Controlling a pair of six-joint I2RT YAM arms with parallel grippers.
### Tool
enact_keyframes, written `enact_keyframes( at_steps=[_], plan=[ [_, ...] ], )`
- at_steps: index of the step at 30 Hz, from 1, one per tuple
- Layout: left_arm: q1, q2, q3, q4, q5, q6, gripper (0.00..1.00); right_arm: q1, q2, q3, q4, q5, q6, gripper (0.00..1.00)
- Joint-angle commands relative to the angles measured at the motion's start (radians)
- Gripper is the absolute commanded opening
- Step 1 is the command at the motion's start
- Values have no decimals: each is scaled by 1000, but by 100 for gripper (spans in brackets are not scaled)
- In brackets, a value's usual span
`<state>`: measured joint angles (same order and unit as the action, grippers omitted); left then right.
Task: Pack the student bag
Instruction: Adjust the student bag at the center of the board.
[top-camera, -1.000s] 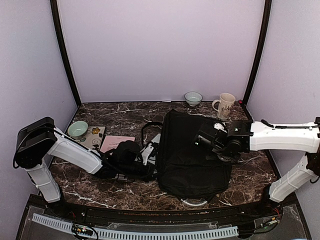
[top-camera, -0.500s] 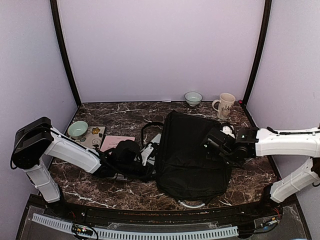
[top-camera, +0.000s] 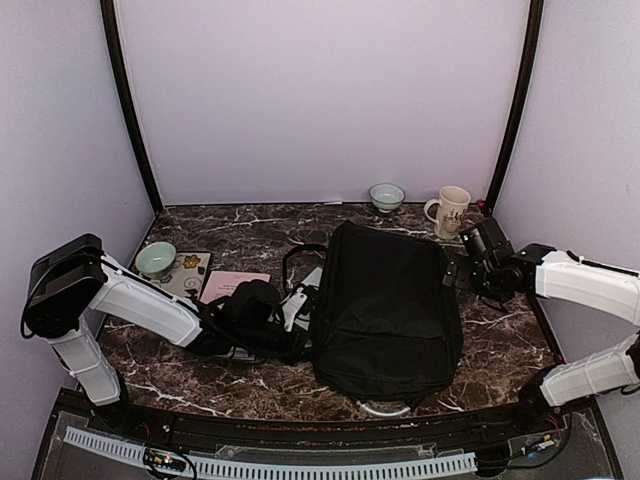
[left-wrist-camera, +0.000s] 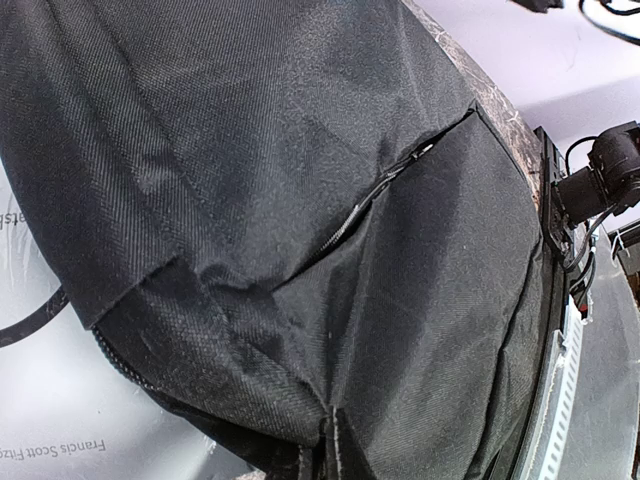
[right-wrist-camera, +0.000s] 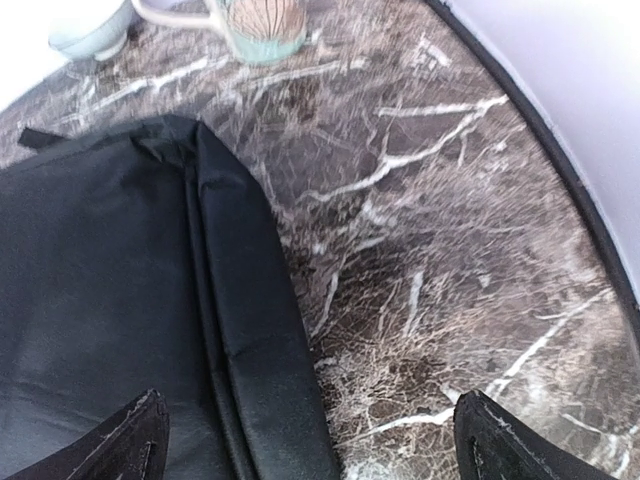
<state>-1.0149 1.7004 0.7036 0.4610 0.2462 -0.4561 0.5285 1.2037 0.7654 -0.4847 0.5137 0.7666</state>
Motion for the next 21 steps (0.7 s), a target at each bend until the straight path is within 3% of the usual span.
enact_keyframes(
  at_steps=[1,13,21],
  plan=[
    [-13,-19,8,-26,20,16,0,-51,22,-59,116,-144,-77,100],
    [-13,-42,-6,-31,12,20,0,-76,69,-161,239,-264,-89,100],
    [-13,-25,5,-30,13,21,0,-77,94,-232,347,-345,-87,87]
  ],
)
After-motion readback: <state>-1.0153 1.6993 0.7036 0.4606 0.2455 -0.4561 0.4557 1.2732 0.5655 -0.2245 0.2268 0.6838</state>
